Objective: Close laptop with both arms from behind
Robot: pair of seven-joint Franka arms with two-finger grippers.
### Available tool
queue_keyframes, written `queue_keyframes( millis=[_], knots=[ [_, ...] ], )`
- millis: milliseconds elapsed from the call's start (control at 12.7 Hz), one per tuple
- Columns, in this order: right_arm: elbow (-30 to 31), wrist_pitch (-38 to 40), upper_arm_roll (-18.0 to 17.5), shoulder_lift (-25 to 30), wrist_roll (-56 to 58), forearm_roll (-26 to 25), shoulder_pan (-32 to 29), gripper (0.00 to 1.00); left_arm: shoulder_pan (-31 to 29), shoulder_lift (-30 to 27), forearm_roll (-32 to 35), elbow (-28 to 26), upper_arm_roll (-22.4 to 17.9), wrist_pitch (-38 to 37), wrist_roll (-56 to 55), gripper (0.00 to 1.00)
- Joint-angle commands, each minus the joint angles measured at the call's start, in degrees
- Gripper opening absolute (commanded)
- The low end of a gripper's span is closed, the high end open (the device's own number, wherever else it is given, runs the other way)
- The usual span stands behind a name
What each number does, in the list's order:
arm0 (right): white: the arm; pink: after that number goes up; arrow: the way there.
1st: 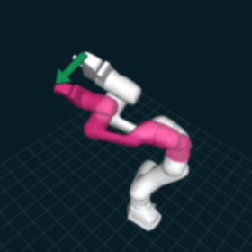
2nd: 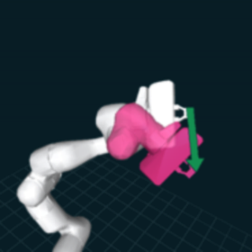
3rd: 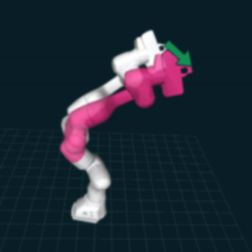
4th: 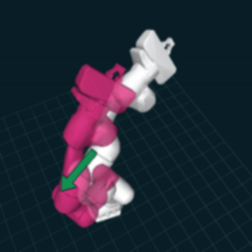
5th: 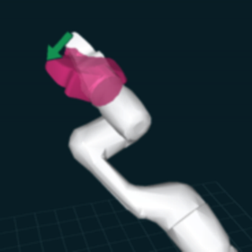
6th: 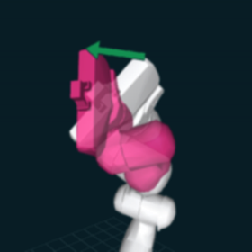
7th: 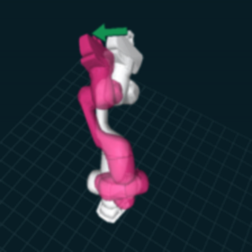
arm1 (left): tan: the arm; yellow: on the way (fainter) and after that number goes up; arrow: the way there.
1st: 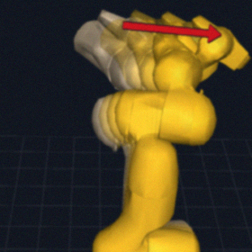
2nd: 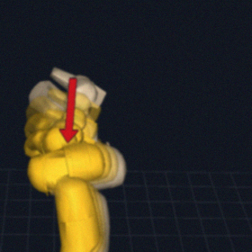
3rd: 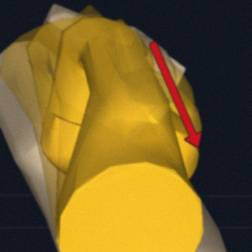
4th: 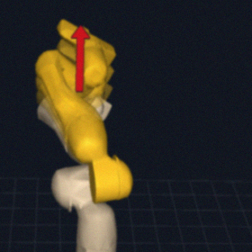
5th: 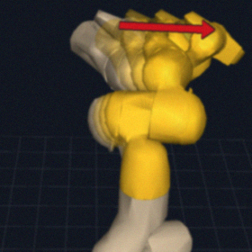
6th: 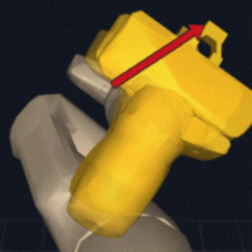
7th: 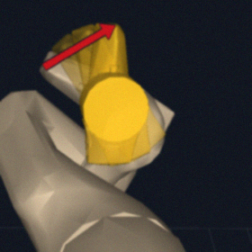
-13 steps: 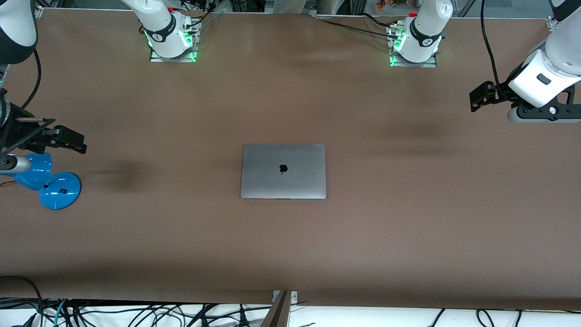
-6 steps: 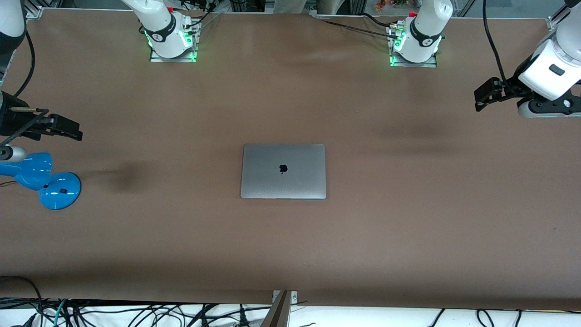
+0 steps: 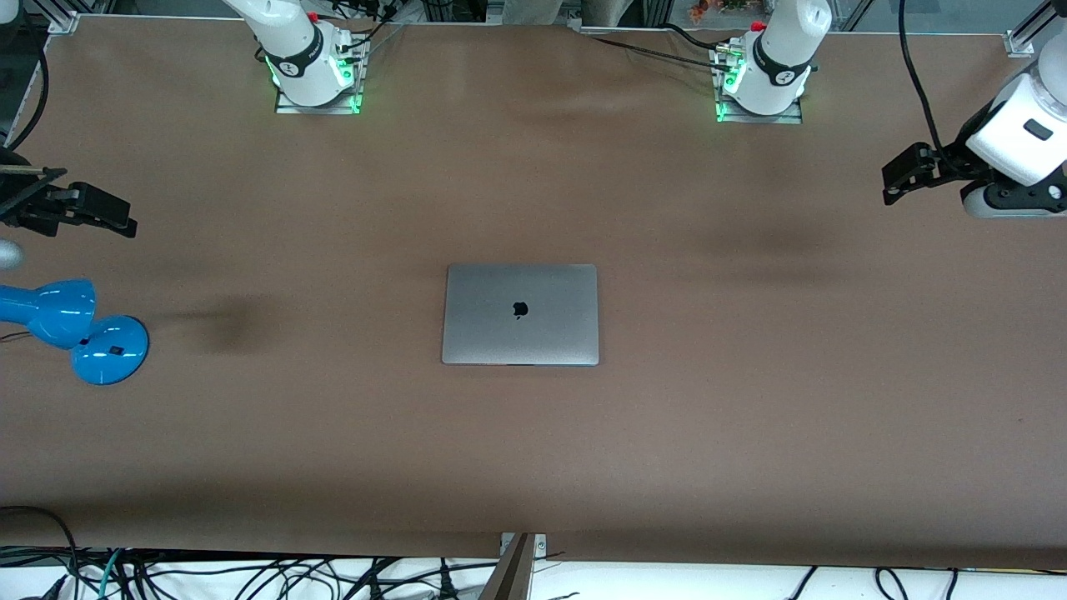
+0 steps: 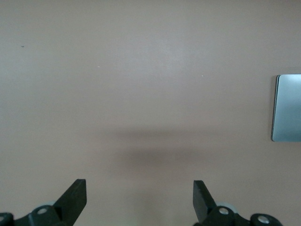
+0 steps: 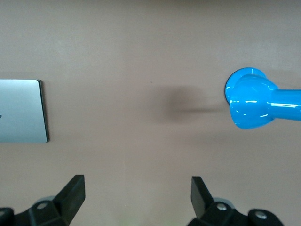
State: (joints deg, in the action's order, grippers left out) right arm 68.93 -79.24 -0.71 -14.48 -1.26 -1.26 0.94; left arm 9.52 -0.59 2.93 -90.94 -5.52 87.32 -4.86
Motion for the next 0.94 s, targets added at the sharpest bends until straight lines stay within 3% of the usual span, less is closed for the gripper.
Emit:
queue_keyframes(
  millis=[0, 551, 865],
  knots=[
    [0.9, 0.6, -0.6, 1.4, 0.2, -0.9, -0.3, 1.00, 1.3, 0.5, 0.4, 3.3, -2.0, -2.7, 2.5, 1.00],
    [0.9, 0.6, -0.6, 1.3, 0.2, -0.8, -0.3, 1.00, 0.4, 2.0, 0.0, 3.8, -2.1, -3.6, 2.8, 1.00],
    [0.9, 0.6, -0.6, 1.2, 0.1, -0.6, -0.4, 1.00, 0.2, 2.5, -4.2, 2.7, -2.1, -2.3, 2.8, 1.00]
  ],
)
